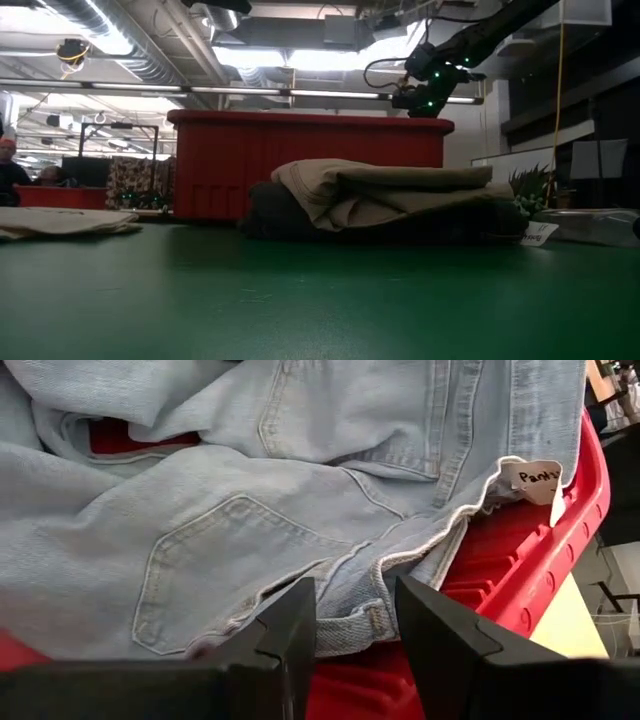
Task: Fold laundry
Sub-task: Remove the blue pants from the laundry bin
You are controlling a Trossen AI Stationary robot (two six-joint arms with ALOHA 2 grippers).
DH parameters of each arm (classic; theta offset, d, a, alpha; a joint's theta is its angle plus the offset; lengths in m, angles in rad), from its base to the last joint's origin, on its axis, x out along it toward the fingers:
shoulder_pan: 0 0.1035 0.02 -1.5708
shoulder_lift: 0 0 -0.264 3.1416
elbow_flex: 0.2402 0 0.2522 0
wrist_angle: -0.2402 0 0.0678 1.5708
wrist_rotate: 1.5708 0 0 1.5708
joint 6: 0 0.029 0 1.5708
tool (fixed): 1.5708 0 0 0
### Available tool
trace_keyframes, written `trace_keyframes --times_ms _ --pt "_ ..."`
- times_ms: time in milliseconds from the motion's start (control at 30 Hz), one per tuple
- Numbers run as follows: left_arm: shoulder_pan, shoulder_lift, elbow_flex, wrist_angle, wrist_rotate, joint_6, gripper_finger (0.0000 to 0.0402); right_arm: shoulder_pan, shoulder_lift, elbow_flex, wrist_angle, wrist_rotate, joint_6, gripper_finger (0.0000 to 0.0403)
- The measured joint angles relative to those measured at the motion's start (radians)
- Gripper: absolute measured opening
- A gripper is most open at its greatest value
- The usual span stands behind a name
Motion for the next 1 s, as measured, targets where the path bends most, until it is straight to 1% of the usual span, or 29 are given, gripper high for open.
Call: trace_keyframes --times_ms 267,333,433,600,633,667,800,1000 --pt "0.0 0.0 0.0 0.0 0.0 -0.001 0.0182 0.0 0.008 0.0 0.0 0.063 0.02 0.0137" --pt "0.0 0.0 0.0 0.0 0.0 -0.001 0.0182 0.0 0.008 0.0 -0.002 0.068 0.025 0.0129" --pt "0.0 0.0 0.0 0.0 0.0 -0.002 0.0182 0.0 0.01 0.0 -0.004 0.069 0.025 0.0098" --pt "0.0 0.0 0.0 0.0 0.0 -0.003 0.0182 0.0 0.012 -0.001 -0.005 0.068 0.022 0.0019" --pt "0.0 0.0 0.0 0.0 0.0 -0.003 0.0182 0.0 0.012 -0.001 -0.005 0.063 0.022 0.0011" --pt "0.0 0.0 0.0 0.0 0.0 -0.003 0.0182 -0.001 0.012 -0.001 -0.005 0.061 0.022 0.0009" --pt "0.0 0.0 0.0 0.0 0.0 -0.003 0.0182 -0.001 0.012 -0.001 -0.002 0.061 0.023 0.0025" --pt "0.0 0.0 0.0 0.0 0.0 -0.003 0.0182 -0.004 0.013 0.01 0.016 0.024 0.025 0.0006"
